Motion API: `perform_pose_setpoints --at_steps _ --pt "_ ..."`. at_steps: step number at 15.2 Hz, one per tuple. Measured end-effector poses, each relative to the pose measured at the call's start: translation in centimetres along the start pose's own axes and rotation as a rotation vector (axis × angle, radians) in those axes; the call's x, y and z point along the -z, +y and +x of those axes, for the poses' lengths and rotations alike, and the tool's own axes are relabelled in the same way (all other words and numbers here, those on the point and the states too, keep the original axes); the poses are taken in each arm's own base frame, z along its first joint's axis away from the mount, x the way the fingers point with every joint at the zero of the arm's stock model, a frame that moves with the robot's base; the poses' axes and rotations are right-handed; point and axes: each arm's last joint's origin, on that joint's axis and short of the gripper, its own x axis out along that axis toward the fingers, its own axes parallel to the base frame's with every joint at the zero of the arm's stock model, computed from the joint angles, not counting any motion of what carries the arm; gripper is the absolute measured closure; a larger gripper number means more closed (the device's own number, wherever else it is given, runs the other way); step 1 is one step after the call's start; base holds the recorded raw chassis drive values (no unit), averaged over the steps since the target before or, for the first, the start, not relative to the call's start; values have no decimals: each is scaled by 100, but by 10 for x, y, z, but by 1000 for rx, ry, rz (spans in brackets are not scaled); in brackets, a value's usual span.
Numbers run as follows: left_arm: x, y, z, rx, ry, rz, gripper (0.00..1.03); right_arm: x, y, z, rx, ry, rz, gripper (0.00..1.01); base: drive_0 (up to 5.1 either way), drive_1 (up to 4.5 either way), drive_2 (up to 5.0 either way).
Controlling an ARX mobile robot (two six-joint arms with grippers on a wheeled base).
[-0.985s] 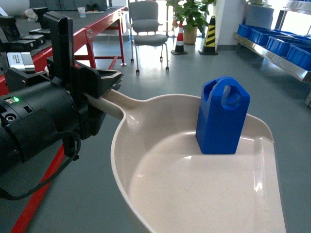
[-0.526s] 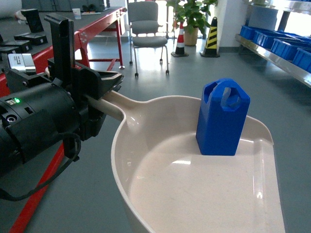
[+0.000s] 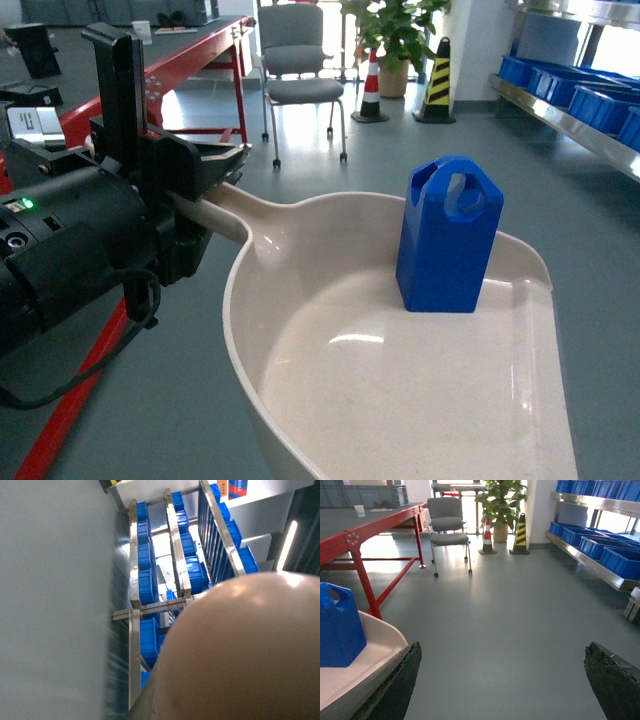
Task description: Place part in tray to right shelf
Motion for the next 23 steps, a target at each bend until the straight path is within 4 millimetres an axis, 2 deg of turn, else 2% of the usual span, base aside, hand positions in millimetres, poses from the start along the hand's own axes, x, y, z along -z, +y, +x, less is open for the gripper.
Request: perform_pose_setpoints --at_steps 23 --pt "0 0 0 2 3 -1 91 0 0 0 0 -5 0 3 -9 424 -443"
